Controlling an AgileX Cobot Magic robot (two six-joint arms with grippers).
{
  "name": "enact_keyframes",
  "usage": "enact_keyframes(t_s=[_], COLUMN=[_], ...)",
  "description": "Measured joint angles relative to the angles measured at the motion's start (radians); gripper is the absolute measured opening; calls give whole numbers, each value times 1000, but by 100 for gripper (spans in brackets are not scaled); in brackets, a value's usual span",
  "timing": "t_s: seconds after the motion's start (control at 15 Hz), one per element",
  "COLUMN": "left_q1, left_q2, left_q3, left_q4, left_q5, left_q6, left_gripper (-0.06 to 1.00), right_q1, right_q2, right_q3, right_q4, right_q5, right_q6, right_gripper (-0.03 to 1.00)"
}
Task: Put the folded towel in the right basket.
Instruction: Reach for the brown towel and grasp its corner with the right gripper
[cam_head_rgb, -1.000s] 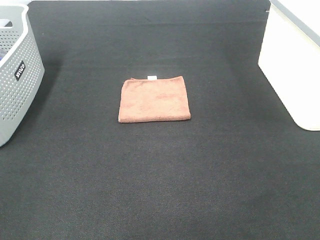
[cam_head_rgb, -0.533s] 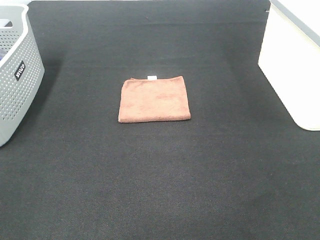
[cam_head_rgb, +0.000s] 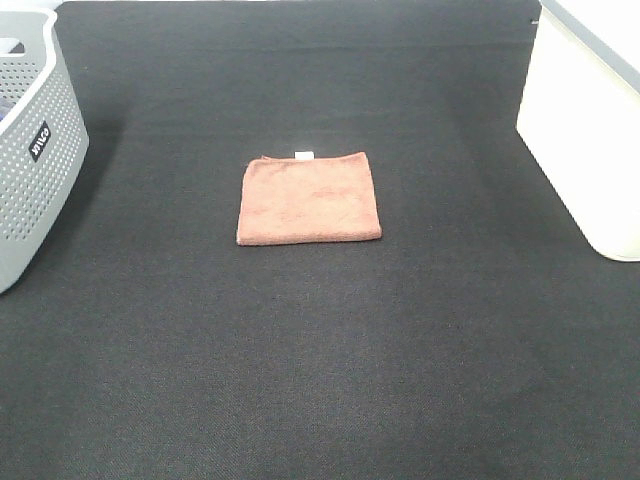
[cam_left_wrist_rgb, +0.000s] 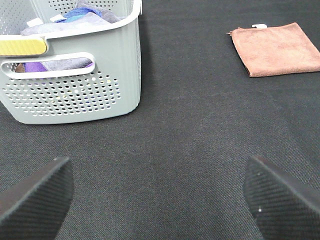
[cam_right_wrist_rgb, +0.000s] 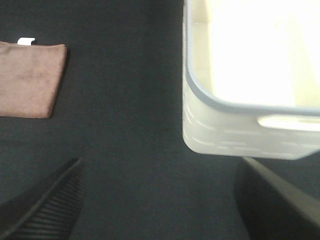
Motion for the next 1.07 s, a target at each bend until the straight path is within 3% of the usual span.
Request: enact_keyframes(t_s=[0.33, 0.73, 1.07], left_q1=[0, 0, 0], left_q2=[0, 0, 0], left_q3=[0, 0, 0], left_q4=[0, 0, 0], left_q5=[0, 0, 0], left_q6=[0, 0, 0], left_gripper=[87, 87, 87], right_q1=[16, 229, 246], right_q2=[404, 733, 1035], right_q3=[-296, -514, -638], right_q4=[223, 259, 415], right_q5=[38, 53, 66], right_q6=[-83, -69, -13], right_gripper=[77, 77, 76])
